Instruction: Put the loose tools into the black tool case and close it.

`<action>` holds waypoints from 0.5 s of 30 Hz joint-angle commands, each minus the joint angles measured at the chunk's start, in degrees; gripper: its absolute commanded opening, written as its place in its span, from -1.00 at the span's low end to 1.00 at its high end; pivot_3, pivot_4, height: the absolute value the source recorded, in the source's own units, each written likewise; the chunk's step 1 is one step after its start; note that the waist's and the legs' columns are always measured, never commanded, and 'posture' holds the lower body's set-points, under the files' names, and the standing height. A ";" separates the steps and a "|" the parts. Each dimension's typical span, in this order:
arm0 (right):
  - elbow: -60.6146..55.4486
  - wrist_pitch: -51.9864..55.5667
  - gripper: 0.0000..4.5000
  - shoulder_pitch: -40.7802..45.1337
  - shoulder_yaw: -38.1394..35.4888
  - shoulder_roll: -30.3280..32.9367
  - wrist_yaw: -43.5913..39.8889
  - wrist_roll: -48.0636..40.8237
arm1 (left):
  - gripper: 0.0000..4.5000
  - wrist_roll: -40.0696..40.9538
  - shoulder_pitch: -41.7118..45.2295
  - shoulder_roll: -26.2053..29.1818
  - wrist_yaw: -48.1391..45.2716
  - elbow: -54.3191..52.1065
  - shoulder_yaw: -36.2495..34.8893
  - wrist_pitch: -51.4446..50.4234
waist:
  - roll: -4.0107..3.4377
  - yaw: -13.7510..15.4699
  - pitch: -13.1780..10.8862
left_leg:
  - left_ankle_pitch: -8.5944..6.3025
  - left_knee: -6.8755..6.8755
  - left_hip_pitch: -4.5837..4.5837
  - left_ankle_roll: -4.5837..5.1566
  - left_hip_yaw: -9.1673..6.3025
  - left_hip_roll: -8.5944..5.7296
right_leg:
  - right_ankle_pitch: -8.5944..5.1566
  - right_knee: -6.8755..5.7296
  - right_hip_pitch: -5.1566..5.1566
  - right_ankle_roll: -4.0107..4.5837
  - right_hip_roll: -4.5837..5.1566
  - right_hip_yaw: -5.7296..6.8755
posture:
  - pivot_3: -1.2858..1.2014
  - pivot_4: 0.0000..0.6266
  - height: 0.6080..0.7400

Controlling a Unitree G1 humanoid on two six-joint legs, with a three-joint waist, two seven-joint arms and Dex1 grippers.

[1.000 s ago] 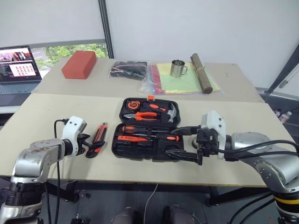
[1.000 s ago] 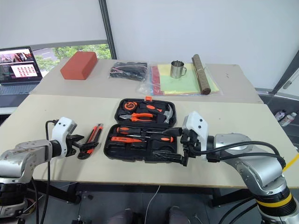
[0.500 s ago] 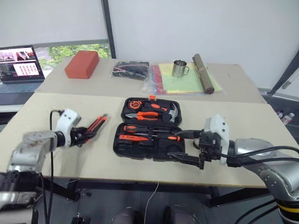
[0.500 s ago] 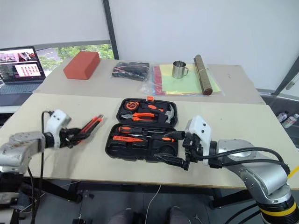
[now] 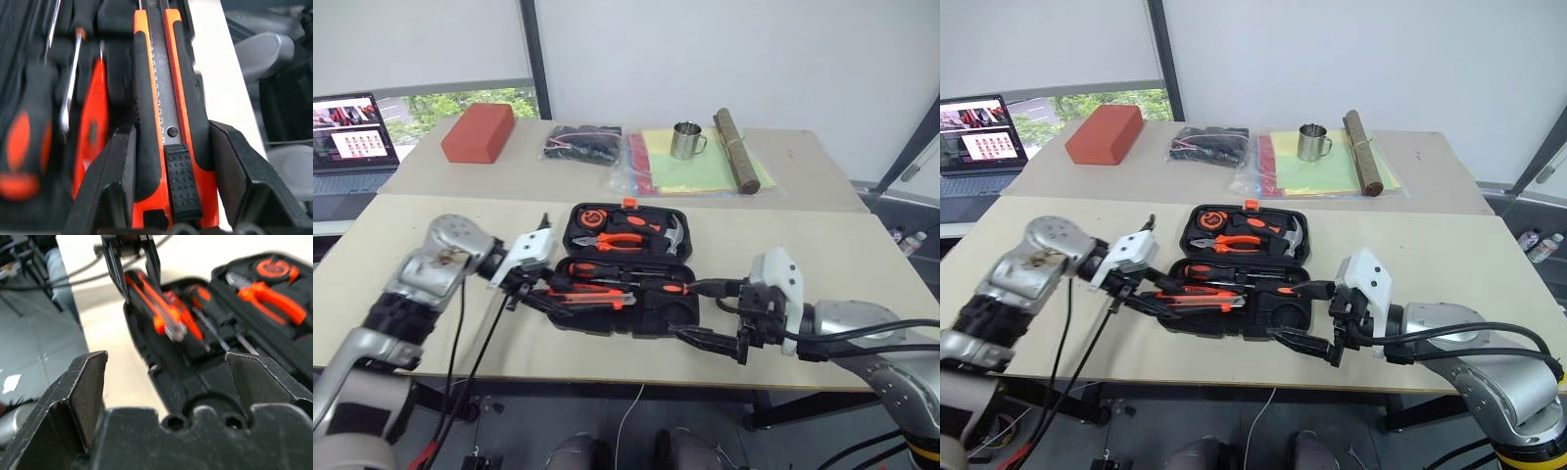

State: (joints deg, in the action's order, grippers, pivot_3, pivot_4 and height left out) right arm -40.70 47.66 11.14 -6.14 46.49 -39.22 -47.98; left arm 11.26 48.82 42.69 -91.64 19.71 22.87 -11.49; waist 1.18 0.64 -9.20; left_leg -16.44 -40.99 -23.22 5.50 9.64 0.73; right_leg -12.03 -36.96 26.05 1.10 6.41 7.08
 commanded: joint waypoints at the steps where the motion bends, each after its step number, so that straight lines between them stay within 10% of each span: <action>1: -3.15 0.77 1.00 -1.65 -3.23 0.29 2.16 -2.11 | -0.23 -3.92 2.70 -2.77 0.12 4.40 1.02 3.53 | 0.01 0.01 0.00 | -0.01 -0.01 -0.01 0.02 -0.01 0.00 | 0.00 -0.01 0.00 0.00 -0.01 0.00 | 0.03 -0.52 0.94; 8: -3.89 0.93 1.00 -3.21 -3.83 0.17 4.50 -2.73 | -0.23 -3.71 3.20 -3.94 -0.86 5.12 3.68 5.79 | 0.02 -0.10 -0.01 | 0.00 -0.03 -0.03 0.04 -0.05 0.02 | 0.00 -0.03 0.04 0.00 0.00 -0.03 | 0.03 -0.52 0.94; 15: -3.35 0.81 1.00 -2.83 -2.65 -0.16 5.65 -2.64 | 0.96 -2.04 5.13 -5.68 -0.85 5.48 -0.12 3.27 | 0.03 0.04 -0.02 | -0.04 -0.20 -0.15 0.12 -0.16 0.03 | 0.00 -0.03 0.02 0.00 0.01 -0.05 | 0.03 -0.52 0.94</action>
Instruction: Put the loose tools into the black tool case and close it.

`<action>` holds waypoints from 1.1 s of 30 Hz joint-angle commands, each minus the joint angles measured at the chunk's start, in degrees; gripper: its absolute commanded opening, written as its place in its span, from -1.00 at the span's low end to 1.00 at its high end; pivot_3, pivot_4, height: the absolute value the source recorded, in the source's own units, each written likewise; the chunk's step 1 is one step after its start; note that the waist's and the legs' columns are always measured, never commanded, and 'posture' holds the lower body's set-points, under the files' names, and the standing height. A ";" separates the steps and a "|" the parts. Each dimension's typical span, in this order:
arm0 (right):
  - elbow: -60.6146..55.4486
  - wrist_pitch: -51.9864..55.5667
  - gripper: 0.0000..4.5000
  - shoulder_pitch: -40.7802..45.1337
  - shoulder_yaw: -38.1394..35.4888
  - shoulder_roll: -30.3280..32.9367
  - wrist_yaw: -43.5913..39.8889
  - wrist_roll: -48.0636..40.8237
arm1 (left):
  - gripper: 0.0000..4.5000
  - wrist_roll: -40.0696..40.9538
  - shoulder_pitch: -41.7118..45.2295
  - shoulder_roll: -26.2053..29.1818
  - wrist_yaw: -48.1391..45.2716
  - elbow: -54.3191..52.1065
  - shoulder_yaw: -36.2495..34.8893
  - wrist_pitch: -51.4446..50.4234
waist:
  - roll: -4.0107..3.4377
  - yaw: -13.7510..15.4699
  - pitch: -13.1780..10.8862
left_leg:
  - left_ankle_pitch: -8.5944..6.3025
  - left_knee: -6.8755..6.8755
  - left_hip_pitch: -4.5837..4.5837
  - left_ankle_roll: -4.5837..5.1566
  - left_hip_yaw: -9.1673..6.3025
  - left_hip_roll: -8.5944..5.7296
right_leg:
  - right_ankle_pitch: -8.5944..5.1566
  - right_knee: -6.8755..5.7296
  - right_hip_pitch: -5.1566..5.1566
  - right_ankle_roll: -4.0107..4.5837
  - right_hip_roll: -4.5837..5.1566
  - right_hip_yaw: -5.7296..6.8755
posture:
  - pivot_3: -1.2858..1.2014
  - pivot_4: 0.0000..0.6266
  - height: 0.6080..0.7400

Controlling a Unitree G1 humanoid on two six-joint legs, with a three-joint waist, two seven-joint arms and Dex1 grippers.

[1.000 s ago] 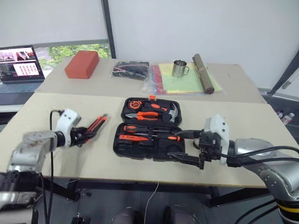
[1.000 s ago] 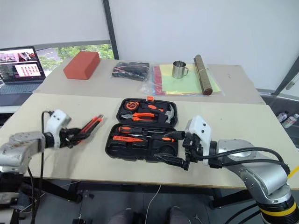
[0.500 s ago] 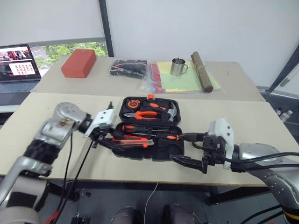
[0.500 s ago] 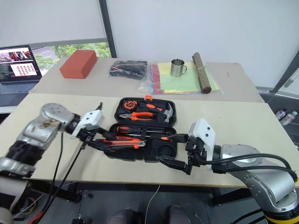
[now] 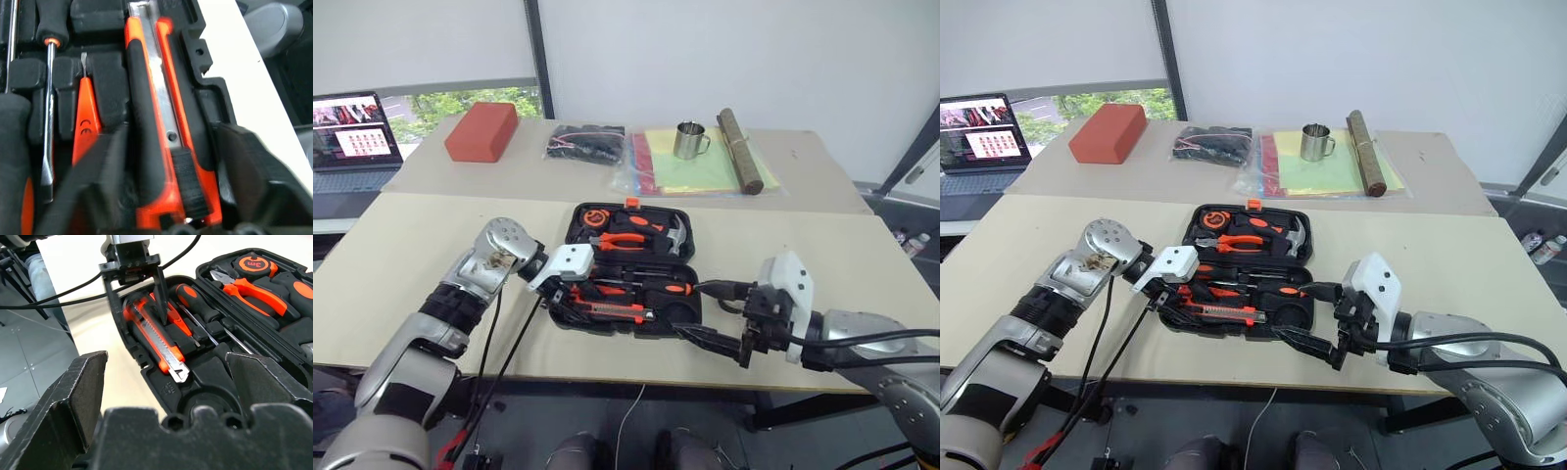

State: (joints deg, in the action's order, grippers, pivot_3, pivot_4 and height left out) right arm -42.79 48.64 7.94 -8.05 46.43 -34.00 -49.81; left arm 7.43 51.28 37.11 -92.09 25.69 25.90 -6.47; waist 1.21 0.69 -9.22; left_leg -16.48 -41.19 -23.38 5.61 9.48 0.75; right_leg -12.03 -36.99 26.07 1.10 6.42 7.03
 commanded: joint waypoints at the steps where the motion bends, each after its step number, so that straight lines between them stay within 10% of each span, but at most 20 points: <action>1: -1.24 -0.19 1.00 0.37 -0.72 -0.07 0.46 -0.86 | 0.96 1.90 3.01 -0.13 -0.41 -0.31 -3.86 -2.39 | 0.00 -0.02 0.00 | -0.01 -0.01 0.00 0.01 0.00 0.00 | 0.00 0.00 0.00 0.00 0.00 0.00 | 0.03 -0.52 0.94; 6: -0.91 -0.48 1.00 0.09 -0.73 0.05 0.36 -0.63 | 0.66 6.67 2.64 3.47 -0.41 -1.03 -3.82 -4.56 | 0.00 -0.11 0.00 | -0.01 -0.02 0.01 0.02 0.00 0.01 | -0.01 -0.02 0.00 -0.01 -0.03 0.00 | 0.03 -0.52 0.94; 16: 0.02 -0.83 1.00 0.80 -0.13 -0.24 0.11 -0.24 | -0.93 5.47 1.57 2.15 -0.41 0.32 -2.43 -1.28 | 0.00 0.01 0.00 | -0.04 -0.16 -0.04 0.07 -0.01 0.00 | 0.02 -0.02 -0.06 -0.07 -0.02 0.02 | 0.03 -0.52 0.94; 33: 0.70 -0.80 1.00 -0.27 -0.60 -1.16 0.98 0.31 | -0.98 -8.80 -0.79 -3.99 6.40 10.18 -0.37 12.34 | -0.05 0.13 0.04 | -0.15 -0.15 0.57 0.22 -0.24 0.06 | -0.08 0.21 -0.87 -0.27 0.22 0.06 | 0.03 -0.52 0.94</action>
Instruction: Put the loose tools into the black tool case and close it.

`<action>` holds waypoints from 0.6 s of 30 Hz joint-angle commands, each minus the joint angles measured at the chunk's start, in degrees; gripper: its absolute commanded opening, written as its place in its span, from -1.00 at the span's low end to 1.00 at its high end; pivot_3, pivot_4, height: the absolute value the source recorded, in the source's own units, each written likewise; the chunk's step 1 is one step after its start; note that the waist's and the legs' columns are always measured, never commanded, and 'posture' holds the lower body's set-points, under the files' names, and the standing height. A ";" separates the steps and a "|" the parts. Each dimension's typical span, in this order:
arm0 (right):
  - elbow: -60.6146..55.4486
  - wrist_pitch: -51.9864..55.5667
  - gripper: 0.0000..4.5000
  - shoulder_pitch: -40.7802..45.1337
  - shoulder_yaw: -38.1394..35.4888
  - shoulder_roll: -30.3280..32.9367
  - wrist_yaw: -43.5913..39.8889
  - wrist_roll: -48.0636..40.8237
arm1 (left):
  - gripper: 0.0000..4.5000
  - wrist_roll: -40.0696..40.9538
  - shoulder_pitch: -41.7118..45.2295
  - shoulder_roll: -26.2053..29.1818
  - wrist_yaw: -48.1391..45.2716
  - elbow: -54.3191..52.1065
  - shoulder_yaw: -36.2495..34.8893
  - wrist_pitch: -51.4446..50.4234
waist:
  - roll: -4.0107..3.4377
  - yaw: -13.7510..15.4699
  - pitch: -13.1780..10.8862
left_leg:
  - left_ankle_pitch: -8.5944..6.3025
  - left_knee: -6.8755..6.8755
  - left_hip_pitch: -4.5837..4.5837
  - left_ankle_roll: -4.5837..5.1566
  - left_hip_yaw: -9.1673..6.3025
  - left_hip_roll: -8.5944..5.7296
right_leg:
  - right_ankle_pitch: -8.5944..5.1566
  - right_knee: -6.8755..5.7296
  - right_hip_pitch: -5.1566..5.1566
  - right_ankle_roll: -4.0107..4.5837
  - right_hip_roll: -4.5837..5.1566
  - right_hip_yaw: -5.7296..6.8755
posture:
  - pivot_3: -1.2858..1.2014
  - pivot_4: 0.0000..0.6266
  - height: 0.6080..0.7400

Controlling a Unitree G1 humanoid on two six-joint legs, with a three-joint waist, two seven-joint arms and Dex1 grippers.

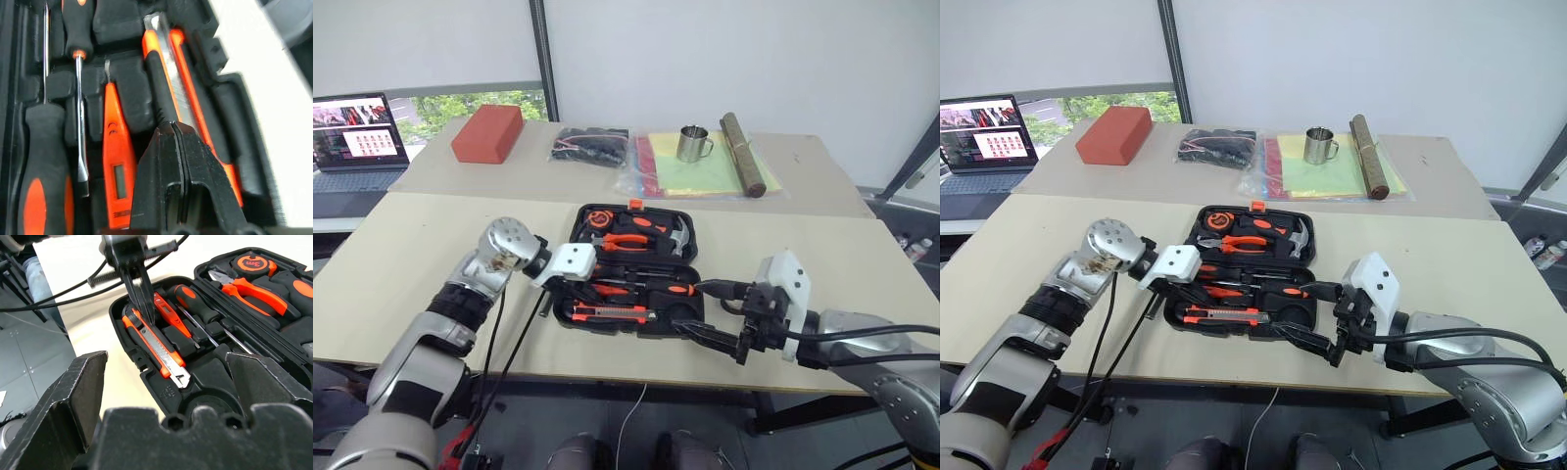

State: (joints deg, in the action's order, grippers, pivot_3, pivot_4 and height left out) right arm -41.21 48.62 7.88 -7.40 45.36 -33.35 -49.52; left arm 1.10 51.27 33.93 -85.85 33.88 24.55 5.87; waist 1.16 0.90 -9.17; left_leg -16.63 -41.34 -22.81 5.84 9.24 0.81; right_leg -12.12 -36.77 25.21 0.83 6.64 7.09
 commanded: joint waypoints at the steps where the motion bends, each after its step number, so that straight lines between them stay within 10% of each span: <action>1: -0.95 -0.79 1.00 -0.33 -1.32 -0.07 0.34 -0.02 | -0.98 -2.15 -0.87 -0.93 -0.37 1.69 0.59 -0.40 | 0.00 -0.10 0.00 | -0.04 0.00 -0.02 0.06 0.00 0.01 | -0.05 0.00 0.02 -0.09 0.07 0.00 | 0.03 -0.52 0.94; 7: -1.57 -0.36 1.00 -3.84 -5.13 1.45 0.19 -0.64 | -0.88 10.25 -2.58 -0.01 -5.78 -10.42 -7.34 -15.67 | -0.03 -0.24 0.02 | -0.05 0.01 -0.09 0.08 0.01 0.01 | 0.12 0.01 0.08 0.17 0.05 0.00 | 0.03 -0.52 0.94; 18: 2.68 -5.11 1.00 -35.64 -34.01 2.37 -10.91 6.33 | 0.88 27.22 -8.53 6.40 -3.12 -32.11 -19.71 -37.04 | -0.06 -0.13 0.01 | -0.08 0.08 0.08 0.11 -0.07 -0.06 | -0.33 0.13 -0.27 -0.61 -0.20 -0.08 | 0.03 -0.52 0.94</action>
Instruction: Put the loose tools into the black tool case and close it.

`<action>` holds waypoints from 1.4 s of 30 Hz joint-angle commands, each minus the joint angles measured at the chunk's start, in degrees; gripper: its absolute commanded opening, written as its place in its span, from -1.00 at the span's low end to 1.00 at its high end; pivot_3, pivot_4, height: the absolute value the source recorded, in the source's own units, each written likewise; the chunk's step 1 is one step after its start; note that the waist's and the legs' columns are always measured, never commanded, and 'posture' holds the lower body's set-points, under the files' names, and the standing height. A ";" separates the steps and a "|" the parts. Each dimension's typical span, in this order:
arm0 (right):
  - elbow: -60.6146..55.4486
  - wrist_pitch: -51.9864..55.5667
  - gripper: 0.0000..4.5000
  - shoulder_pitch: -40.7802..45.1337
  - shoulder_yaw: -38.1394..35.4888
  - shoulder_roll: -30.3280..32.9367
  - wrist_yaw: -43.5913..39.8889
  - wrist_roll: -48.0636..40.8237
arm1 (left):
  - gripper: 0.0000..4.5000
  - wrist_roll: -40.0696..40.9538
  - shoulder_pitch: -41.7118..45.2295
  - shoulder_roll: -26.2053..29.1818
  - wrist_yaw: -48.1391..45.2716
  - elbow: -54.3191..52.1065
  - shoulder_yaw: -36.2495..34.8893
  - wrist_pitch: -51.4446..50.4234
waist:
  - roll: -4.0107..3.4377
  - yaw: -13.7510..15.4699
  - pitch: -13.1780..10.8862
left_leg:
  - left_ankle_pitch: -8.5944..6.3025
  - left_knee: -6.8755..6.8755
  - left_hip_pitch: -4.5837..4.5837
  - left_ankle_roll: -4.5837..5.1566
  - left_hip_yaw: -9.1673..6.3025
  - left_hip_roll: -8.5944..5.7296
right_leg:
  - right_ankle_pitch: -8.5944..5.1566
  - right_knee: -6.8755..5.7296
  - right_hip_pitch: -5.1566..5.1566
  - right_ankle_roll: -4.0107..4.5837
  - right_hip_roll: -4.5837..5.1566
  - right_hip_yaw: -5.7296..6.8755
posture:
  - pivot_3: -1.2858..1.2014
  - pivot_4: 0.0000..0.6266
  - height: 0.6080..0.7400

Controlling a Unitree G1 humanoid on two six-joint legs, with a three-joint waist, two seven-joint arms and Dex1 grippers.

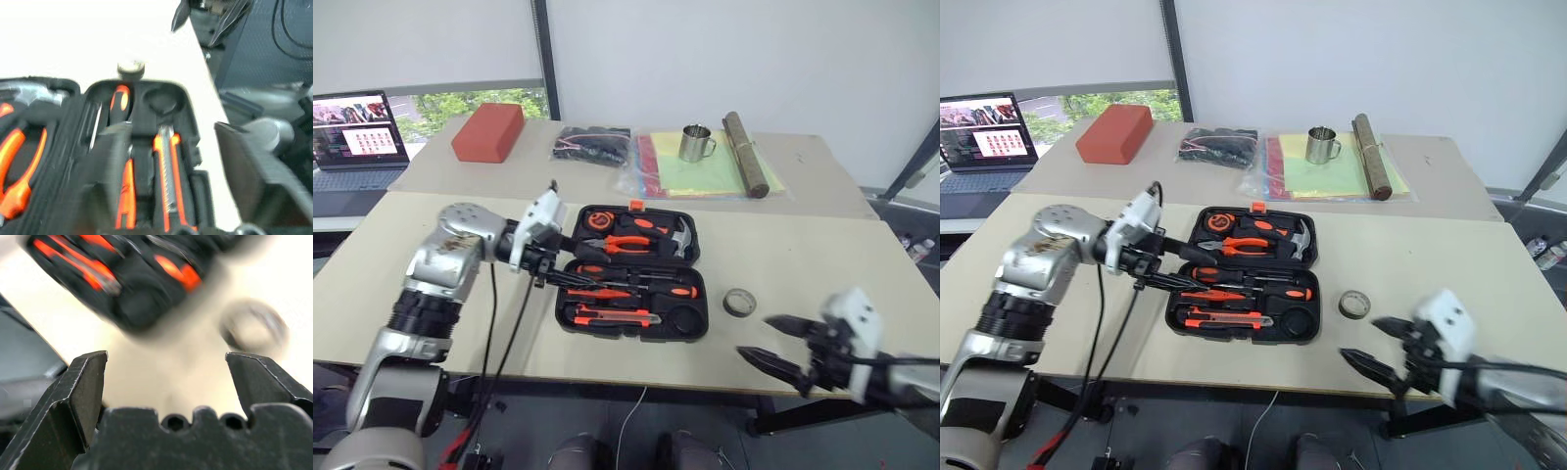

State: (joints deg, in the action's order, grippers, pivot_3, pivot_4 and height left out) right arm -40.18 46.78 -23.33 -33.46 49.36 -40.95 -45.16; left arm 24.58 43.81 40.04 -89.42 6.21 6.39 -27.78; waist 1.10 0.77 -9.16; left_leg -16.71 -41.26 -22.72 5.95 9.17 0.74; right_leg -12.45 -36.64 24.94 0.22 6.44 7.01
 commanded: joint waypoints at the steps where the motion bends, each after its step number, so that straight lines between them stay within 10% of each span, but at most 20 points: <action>1: 2.49 -3.87 1.00 -6.17 -9.72 -2.22 -4.20 2.47 | 0.98 4.48 -1.43 0.36 0.66 -5.28 -1.77 -4.20 | 0.00 0.01 0.00 | 0.00 0.00 0.00 -0.01 -0.01 0.01 | 0.00 0.00 0.00 0.00 0.02 -0.02 | 0.03 -0.52 0.94; 8: 4.68 -5.80 1.00 -2.43 -6.74 -0.95 -4.12 5.05 | 0.98 6.07 -2.80 0.65 2.05 -7.92 -1.72 -5.02 | -0.01 -0.58 0.00 | -0.17 0.00 0.14 -0.34 -0.05 0.03 | 0.12 -0.06 0.01 0.06 0.15 -0.36 | 0.03 -0.52 0.94; 17: 16.47 -7.86 1.00 25.08 24.46 -1.31 2.77 20.81 | 0.98 3.54 -2.54 0.87 1.70 -7.46 1.28 -2.69 | -0.07 -0.50 -0.05 | 0.10 0.26 0.20 -0.26 0.11 0.00 | 0.04 -0.09 0.19 0.35 0.12 -0.52 | 0.03 -0.52 0.94; 23: 23.91 -9.99 1.00 31.26 32.87 -5.23 4.11 26.74 | 0.98 3.38 -2.79 1.01 2.87 -7.53 1.61 -2.62 | -0.09 -0.06 -0.05 | 0.13 0.28 -0.03 -0.27 0.05 0.00 | 0.20 -0.08 0.27 0.77 0.07 -0.21 | 0.03 -0.52 0.94; 37: 20.60 -9.19 -0.98 31.84 29.63 -6.10 -0.17 23.27 | 1.00 1.56 -3.83 1.73 3.56 -6.47 1.70 -0.33 | -0.09 -0.36 -0.05 | 0.16 0.23 -0.02 -0.32 0.03 0.00 | -0.07 -0.12 0.22 0.30 0.09 -0.16 | 0.03 -0.52 0.94; 42: 10.40 -3.66 -0.98 34.78 30.96 -5.73 -5.06 14.89 | 1.00 0.40 -4.82 2.33 3.28 -6.60 2.15 1.38 | -0.10 -0.57 -0.06 | 0.16 0.27 -0.02 -0.32 0.02 0.03 | 0.18 -0.13 0.25 0.73 0.05 -0.14 | 0.03 -0.52 0.94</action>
State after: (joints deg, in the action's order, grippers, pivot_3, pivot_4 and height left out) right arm -23.95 41.25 9.30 -2.77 42.91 -43.91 -26.41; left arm 25.58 39.18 41.57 -86.05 0.43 8.76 -27.93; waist 1.00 0.20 -9.22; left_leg -16.55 -40.97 -22.74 5.63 9.19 0.77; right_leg -12.27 -36.76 25.21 0.95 6.49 6.86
